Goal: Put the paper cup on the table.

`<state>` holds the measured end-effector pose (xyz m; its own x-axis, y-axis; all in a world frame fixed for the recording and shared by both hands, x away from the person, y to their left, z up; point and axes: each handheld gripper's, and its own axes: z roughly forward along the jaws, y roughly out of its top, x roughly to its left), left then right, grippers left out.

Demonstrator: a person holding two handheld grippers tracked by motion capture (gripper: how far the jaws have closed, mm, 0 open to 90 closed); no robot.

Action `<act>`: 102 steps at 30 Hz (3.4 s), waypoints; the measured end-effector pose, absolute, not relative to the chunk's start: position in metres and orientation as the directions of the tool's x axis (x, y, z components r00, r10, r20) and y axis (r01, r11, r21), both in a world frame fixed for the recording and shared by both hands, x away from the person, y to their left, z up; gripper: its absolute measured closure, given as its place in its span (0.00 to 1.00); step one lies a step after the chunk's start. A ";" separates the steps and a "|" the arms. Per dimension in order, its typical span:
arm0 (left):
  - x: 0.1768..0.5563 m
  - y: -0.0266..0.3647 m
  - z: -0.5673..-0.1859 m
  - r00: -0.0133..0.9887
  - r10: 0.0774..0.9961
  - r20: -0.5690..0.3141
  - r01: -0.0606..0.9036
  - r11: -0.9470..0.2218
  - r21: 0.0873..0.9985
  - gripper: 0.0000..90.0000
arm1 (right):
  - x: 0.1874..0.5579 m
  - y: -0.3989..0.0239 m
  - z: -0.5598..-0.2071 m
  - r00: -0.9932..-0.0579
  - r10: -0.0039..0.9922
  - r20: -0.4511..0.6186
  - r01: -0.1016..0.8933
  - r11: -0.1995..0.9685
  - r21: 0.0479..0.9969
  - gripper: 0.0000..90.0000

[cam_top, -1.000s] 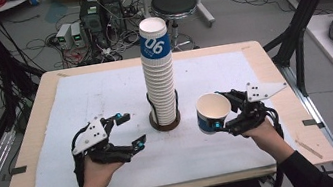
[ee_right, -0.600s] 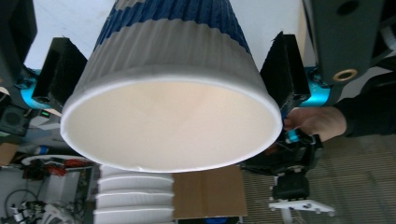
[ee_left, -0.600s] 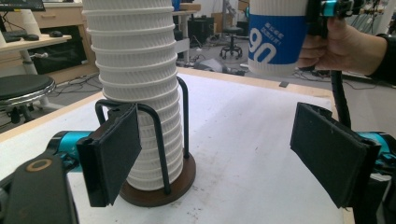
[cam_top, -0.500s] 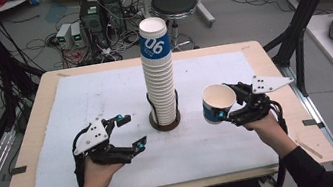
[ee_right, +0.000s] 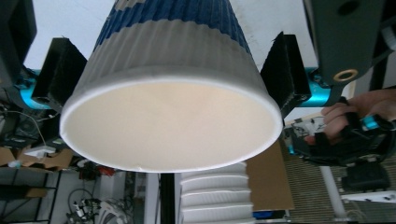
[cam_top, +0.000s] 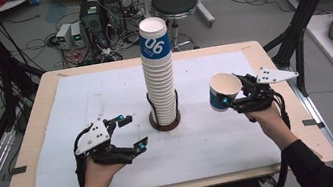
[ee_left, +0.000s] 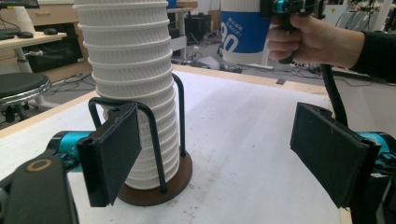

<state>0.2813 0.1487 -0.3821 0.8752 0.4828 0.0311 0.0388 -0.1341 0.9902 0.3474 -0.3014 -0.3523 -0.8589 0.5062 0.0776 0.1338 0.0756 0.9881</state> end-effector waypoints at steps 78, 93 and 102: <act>0.280 0.148 -0.386 0.881 0.472 0.027 0.045 -0.140 0.989 0.18 | 0.436 -0.301 -0.423 -0.553 0.825 0.114 0.319 0.084 0.944 0.23; 0.279 0.148 -0.386 0.883 0.469 0.028 0.044 -0.141 0.989 0.18 | 0.444 -0.298 -0.438 -0.507 0.855 0.107 0.372 0.105 0.922 0.22; 0.279 0.147 -0.386 0.885 0.465 0.031 0.042 -0.145 0.988 0.18 | 0.442 -0.298 -0.436 -0.501 0.860 0.097 0.390 0.124 0.913 0.21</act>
<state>0.2794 0.1465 -0.3861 0.8847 0.4652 0.0305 0.0423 -0.1453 0.9885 0.4423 -0.2983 -0.4359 -0.5011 0.8599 0.0969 0.3896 0.1242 0.9126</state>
